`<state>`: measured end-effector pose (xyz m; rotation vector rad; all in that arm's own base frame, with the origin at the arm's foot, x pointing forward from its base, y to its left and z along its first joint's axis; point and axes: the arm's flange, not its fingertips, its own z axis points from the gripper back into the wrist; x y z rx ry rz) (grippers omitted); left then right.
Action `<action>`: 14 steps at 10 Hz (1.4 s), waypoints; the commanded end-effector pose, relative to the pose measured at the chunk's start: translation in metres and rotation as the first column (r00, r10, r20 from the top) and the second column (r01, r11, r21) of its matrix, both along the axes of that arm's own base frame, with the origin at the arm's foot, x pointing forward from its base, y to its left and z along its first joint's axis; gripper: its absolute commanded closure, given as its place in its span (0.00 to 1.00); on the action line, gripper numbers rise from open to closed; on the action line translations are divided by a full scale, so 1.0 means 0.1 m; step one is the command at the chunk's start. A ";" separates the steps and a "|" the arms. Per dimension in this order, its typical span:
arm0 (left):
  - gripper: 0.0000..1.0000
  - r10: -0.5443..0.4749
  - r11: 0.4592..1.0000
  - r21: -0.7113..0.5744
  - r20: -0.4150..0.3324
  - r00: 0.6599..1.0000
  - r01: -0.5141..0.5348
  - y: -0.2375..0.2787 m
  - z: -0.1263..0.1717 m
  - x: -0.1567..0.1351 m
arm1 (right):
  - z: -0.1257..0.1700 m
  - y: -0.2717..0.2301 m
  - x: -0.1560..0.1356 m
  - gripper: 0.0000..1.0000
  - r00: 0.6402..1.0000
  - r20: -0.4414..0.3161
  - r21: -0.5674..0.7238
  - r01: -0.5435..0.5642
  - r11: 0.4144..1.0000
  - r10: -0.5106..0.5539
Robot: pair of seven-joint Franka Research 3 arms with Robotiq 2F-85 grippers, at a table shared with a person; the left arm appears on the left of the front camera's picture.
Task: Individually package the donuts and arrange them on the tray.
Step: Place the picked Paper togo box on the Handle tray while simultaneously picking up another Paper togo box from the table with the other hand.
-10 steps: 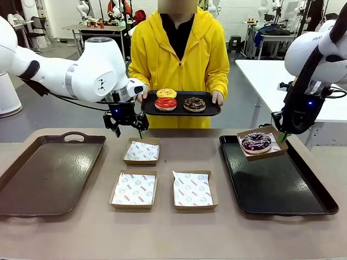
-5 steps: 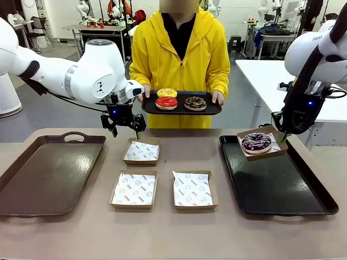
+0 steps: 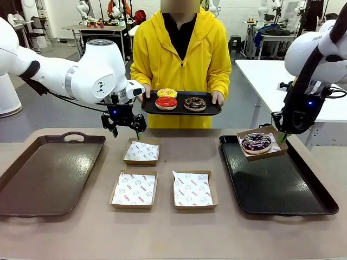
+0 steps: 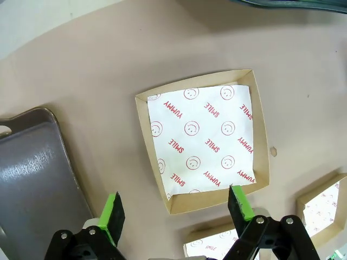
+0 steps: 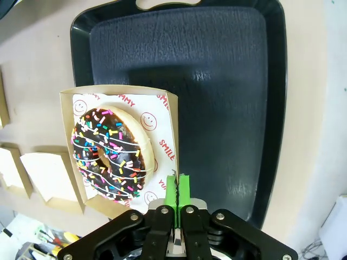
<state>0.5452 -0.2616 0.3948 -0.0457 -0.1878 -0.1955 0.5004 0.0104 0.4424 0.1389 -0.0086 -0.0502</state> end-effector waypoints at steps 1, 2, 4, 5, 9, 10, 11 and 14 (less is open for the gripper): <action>0.00 0.000 1.000 -0.003 -0.002 1.000 0.000 -0.01 0.00 0.00 | 0.00 0.00 0.00 0.99 1.000 0.000 0.000 0.000 1.000 0.000; 0.00 0.000 1.000 0.000 0.000 1.000 0.000 0.00 0.00 0.00 | -0.03 0.10 0.09 0.99 1.000 -0.019 -0.035 -0.004 0.999 0.003; 0.00 0.011 0.998 -0.060 -0.076 0.997 -0.016 0.09 -0.02 0.09 | -0.11 0.18 0.24 0.99 0.996 -0.043 -0.027 0.079 0.997 -0.080; 0.00 0.032 0.998 -0.042 -0.087 0.996 -0.035 0.10 -0.05 0.14 | -0.16 0.20 0.31 0.99 0.995 -0.062 -0.027 0.076 0.997 -0.077; 0.00 0.070 0.998 0.008 -0.136 0.988 -0.069 0.15 -0.26 0.34 | -0.34 0.22 0.54 0.99 0.996 -0.065 -0.045 0.056 0.997 -0.059; 0.00 0.066 0.998 0.017 -0.154 0.986 -0.065 0.14 -0.31 0.38 | -0.38 0.25 0.59 0.99 0.997 -0.067 -0.044 0.031 0.999 -0.034; 0.00 0.066 0.998 0.028 -0.162 0.985 -0.063 0.12 -0.35 0.41 | -0.42 0.28 0.62 0.99 0.997 -0.070 -0.050 0.020 0.999 -0.024; 0.00 0.085 0.996 0.052 -0.157 0.984 -0.078 0.09 -0.43 0.45 | -0.57 0.35 0.74 0.99 0.998 -0.060 -0.053 0.014 0.999 -0.017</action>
